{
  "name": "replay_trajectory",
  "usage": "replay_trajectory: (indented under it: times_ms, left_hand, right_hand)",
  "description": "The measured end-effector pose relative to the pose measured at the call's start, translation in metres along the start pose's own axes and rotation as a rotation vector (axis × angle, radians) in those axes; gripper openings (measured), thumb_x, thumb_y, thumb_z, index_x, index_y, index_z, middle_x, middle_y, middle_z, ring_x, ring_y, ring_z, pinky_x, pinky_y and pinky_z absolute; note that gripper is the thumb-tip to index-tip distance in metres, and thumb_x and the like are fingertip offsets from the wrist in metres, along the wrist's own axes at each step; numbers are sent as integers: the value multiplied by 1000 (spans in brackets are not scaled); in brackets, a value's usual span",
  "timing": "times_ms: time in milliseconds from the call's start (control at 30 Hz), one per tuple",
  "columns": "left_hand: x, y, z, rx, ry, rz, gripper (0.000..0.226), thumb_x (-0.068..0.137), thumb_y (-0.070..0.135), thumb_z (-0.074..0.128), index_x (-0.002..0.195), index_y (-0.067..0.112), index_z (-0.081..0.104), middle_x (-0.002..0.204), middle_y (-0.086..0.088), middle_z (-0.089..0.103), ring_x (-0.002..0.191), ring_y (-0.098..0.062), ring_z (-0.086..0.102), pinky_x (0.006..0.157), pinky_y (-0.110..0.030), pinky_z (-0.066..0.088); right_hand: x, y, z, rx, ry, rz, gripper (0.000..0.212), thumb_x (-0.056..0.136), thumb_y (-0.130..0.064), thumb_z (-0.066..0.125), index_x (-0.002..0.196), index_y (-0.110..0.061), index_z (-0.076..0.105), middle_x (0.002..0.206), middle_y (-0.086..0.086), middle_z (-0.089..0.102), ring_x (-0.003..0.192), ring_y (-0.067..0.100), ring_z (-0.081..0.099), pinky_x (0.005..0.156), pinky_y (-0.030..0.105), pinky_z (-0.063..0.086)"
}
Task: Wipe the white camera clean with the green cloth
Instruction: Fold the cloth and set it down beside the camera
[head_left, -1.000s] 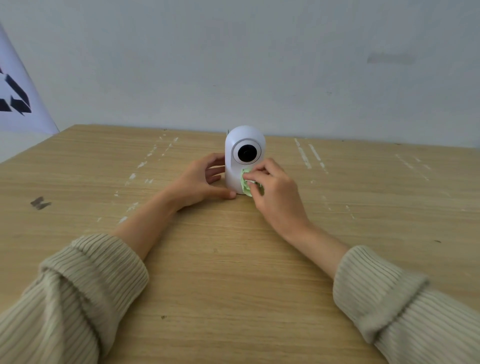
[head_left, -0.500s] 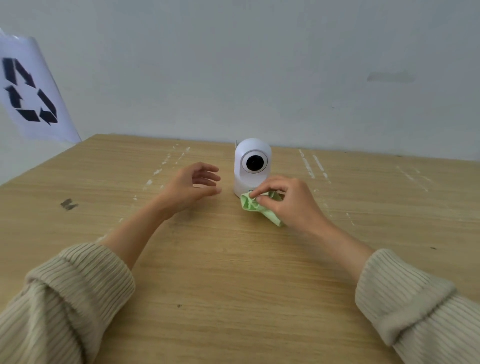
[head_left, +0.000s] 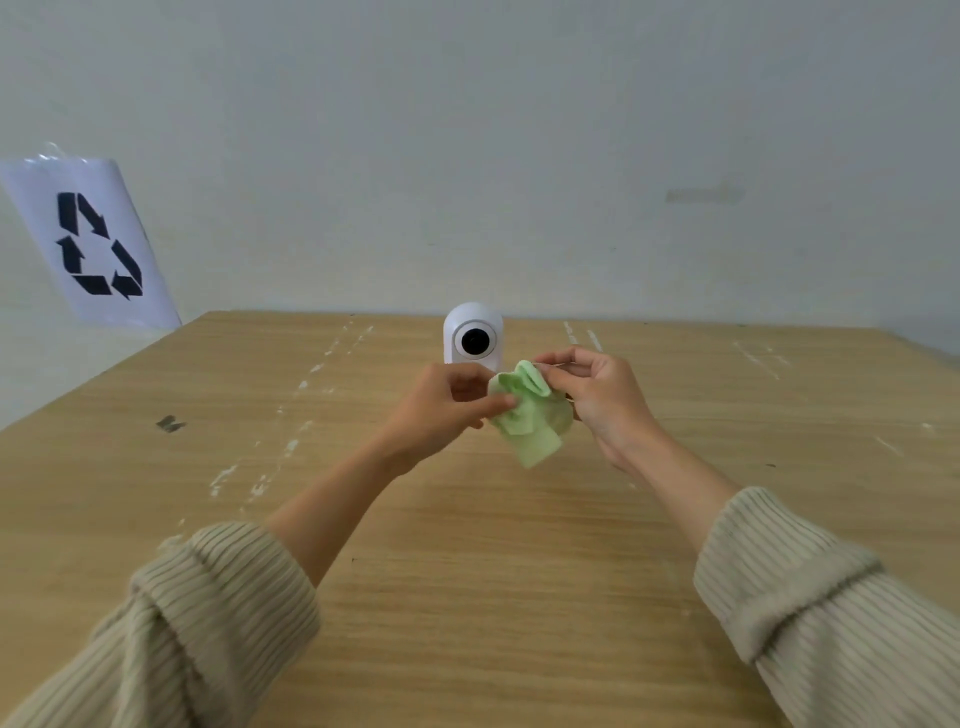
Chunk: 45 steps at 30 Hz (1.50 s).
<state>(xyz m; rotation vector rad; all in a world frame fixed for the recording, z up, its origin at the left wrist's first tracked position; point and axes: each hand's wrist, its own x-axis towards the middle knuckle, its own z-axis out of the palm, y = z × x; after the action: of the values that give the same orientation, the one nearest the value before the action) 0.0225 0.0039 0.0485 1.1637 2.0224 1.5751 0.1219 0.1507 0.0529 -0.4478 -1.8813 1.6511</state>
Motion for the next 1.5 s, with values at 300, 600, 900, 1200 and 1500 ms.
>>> replay_trajectory:
  times_ms: [300, 600, 900, 1200, 1500]
  left_hand:
    - [17, 16, 41, -244, -262, -250, 15, 88, 3, 59, 101, 6, 65, 90, -7, 66, 80, -15, 65, 71, -24, 58]
    - [65, 19, 77, 187, 74, -6, 3, 86, 14, 64, 86, 12, 67, 78, -6, 68, 70, -14, 58, 56, -15, 42]
    - [67, 12, 90, 529, -80, 426, 17, 79, 14, 72, 95, 10, 69, 93, -1, 72, 87, -9, 65, 77, -21, 52]
    - [60, -10, 104, 512, 78, 174, 32, 93, 31, 55, 121, 19, 63, 113, 3, 69, 111, -14, 59, 93, -35, 47]
    - [69, -13, 107, 324, 114, -29, 8, 85, 22, 65, 86, 15, 67, 100, -2, 65, 97, -15, 55, 78, -24, 41]
  right_hand:
    - [4, 2, -66, -14, 179, 261, 7, 83, -13, 70, 86, -9, 66, 75, 6, 66, 59, 16, 60, 52, 23, 51]
    - [32, -2, -99, -190, 132, 124, 10, 80, -12, 73, 89, -9, 69, 75, -2, 65, 65, 8, 58, 51, 13, 45]
    - [38, 27, -133, -334, 27, 252, 24, 86, -43, 62, 95, -23, 72, 115, -7, 63, 110, 15, 53, 91, 32, 42]
    - [40, 38, -128, -580, 78, 75, 30, 92, -34, 57, 118, -21, 64, 128, -5, 58, 121, 13, 49, 103, 33, 38]
    - [42, 44, -126, -687, 0, 147, 20, 82, -26, 70, 94, -11, 65, 101, 4, 64, 89, 17, 56, 69, 27, 43]
